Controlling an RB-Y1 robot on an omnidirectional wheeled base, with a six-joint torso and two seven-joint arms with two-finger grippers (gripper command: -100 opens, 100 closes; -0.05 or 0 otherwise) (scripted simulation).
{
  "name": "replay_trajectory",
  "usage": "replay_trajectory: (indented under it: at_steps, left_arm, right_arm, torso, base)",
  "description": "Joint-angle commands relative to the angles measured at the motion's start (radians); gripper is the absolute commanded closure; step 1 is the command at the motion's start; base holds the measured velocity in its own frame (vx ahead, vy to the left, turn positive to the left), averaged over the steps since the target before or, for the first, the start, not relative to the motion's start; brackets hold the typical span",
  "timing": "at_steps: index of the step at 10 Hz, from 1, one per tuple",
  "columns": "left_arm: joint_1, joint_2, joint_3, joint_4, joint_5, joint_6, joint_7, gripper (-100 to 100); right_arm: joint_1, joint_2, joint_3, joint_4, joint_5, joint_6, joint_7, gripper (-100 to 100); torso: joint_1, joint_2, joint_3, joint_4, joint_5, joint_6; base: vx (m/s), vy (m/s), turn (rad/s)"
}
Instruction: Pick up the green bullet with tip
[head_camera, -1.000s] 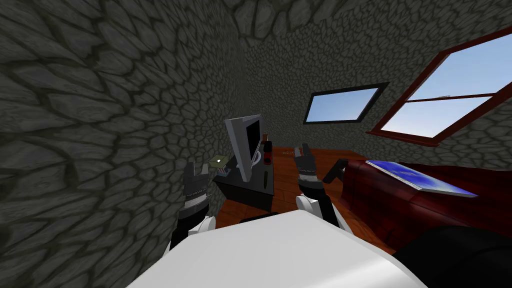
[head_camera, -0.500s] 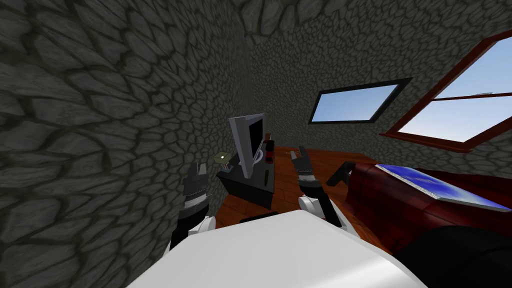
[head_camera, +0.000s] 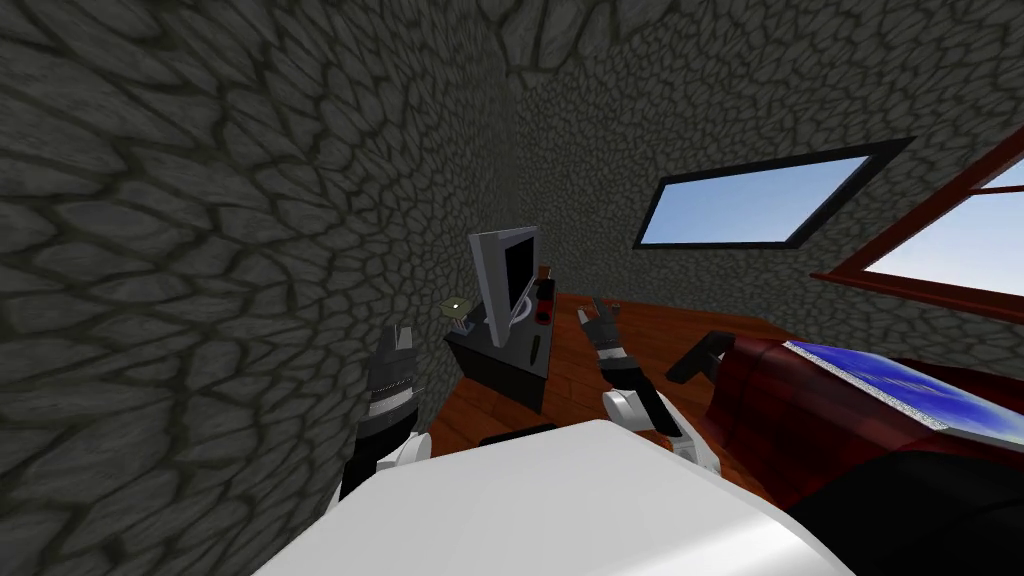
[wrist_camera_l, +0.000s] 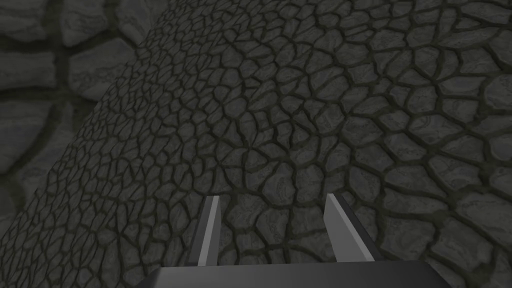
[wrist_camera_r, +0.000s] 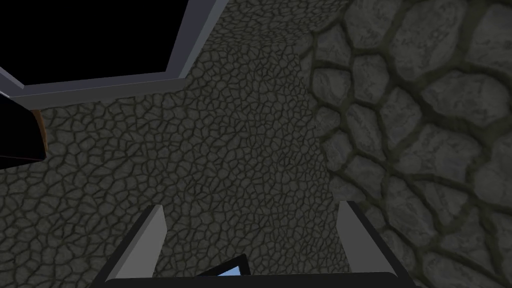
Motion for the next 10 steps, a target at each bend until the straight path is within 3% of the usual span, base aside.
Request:
replay_trajectory:
  at_steps: [1,2,3,4,5,8,9,10]
  left_arm:
    - [0.0,0.0,0.0,0.0,0.0,0.0,0.0,0]
    - [0.0,0.0,0.0,0.0,0.0,0.0,0.0,0]
    - [0.0,0.0,0.0,0.0,0.0,0.0,0.0,0]
    - [0.0,0.0,0.0,0.0,0.0,0.0,0.0,0]
    - [0.0,0.0,0.0,0.0,0.0,0.0,0.0,0]
    - [0.0,0.0,0.0,0.0,0.0,0.0,0.0,0]
    - [0.0,0.0,0.0,0.0,0.0,0.0,0.0,0]
    - [0.0,0.0,0.0,0.0,0.0,0.0,0.0,0]
  right_arm:
    - [-0.006,-0.011,0.0,0.029,-0.011,0.015,-0.042,-100]
    - [-0.021,-0.035,-0.009,0.07,-0.036,0.042,-0.077,-100]
    - [-0.021,-0.035,-0.009,0.07,-0.036,0.042,-0.092,-100]
    - [-0.036,-0.059,-0.02,0.115,-0.062,0.071,-0.126,-100]
    - [-0.036,-0.059,-0.02,0.115,-0.062,0.071,-0.145,-100]
    - [-0.072,-0.103,-0.043,0.202,-0.117,0.133,-0.235,-100]
    - [-0.072,-0.103,-0.043,0.213,-0.117,0.133,-0.259,-100]
    - [-0.092,-0.124,-0.056,0.243,-0.145,0.167,-0.287,-100]
  torso:
    - [0.0,0.0,0.0,0.0,0.0,0.0]
    - [0.001,-0.001,-0.001,0.0,0.0,0.001]
    - [0.002,-0.001,-0.001,0.0,0.0,0.0]
    - [0.002,-0.002,-0.001,0.0,0.0,0.001]
    - [0.001,-0.001,-0.001,0.0,0.0,0.0]
    - [0.001,-0.003,-0.001,0.0,0.0,0.001]
    - [0.001,-0.003,-0.002,-0.001,0.0,0.0]
    - [0.002,-0.003,-0.002,-0.001,0.0,0.001]
  base:
    - [-0.076,-0.042,0.113]
    - [-0.083,-0.024,0.169]
    - [-0.07,-0.02,0.089]
    - [-0.08,-0.034,0.195]
    - [-0.07,-0.039,0.114]
    - [-0.071,-0.03,0.174]
    - [-0.057,-0.025,0.125]
    - [-0.057,-0.023,0.185]
